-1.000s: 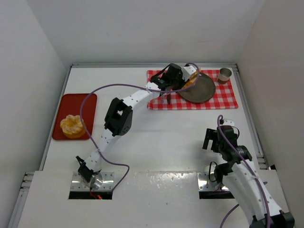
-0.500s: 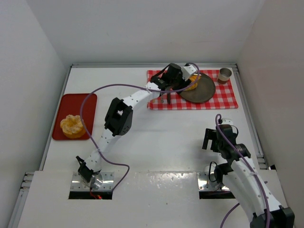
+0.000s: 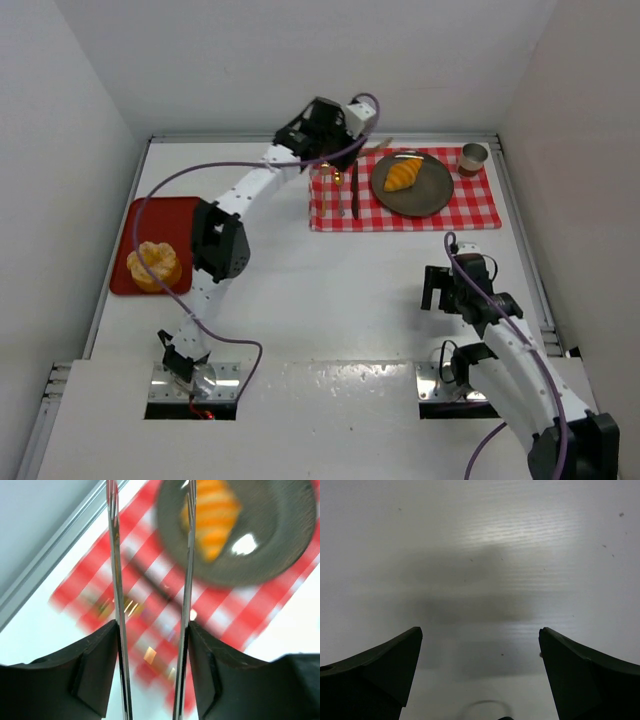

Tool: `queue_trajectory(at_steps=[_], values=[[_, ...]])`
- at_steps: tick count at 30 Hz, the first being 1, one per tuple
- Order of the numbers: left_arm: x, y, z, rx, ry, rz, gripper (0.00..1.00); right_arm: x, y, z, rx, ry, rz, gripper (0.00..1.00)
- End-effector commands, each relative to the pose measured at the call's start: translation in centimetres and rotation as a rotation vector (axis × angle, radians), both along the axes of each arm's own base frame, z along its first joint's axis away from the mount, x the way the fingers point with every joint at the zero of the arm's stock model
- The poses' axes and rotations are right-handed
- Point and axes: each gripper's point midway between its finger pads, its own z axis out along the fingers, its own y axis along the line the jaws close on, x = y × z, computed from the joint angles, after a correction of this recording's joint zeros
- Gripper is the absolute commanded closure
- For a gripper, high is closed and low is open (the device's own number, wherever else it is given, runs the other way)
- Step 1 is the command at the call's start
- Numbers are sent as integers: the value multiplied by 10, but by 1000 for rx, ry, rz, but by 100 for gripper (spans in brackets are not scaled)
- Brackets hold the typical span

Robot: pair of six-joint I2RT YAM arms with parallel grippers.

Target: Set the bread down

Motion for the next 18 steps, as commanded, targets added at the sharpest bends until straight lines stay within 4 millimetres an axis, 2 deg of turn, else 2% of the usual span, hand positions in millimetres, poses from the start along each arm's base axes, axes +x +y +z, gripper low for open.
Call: queue_trajectory(at_steps=[1, 2, 3, 4, 5, 6, 7, 8, 10, 11, 12, 13, 14, 15, 17, 18], values=[[-21, 106, 99, 10, -44, 121, 42, 38, 25, 28, 65, -92, 129, 0], [-29, 130, 84, 49, 12, 161, 44, 40, 28, 28, 76, -86, 144, 0], [-36, 153, 85, 67, 34, 201, 44, 51, 34, 33, 85, -103, 165, 0], [-50, 200, 102, 87, 37, 280, 44, 53, 42, 32, 113, -82, 195, 0], [-64, 225, 83, 122, 102, 323, 45, 59, 45, 29, 113, -75, 207, 0], [-76, 248, 82, 130, 126, 362, 45, 67, 55, 35, 134, -97, 241, 0], [-93, 272, 76, 145, 176, 413, 45, 67, 64, 35, 164, -90, 272, 0], [-116, 314, 75, 146, 206, 499, 45, 75, 70, 32, 171, -79, 289, 0], [-150, 352, 67, 154, 266, 586, 45, 82, 87, 37, 198, -101, 348, 0], [-166, 388, 64, 159, 285, 685, 45, 89, 93, 39, 216, -100, 362, 0], [-190, 404, 60, 160, 294, 740, 45, 91, 104, 36, 234, -93, 400, 0], [-205, 419, 57, 163, 309, 780, 45, 90, 109, 31, 243, -65, 408, 1], [-224, 445, 54, 167, 336, 854, 45, 95, 118, 35, 266, -66, 431, 1], [-241, 455, 43, 173, 374, 887, 44, 96, 124, 35, 278, -60, 443, 1], [-268, 469, 42, 173, 399, 926, 44, 102, 139, 40, 310, -62, 477, 1], [-281, 485, 38, 161, 423, 981, 44, 102, 144, 36, 314, -44, 491, 1]])
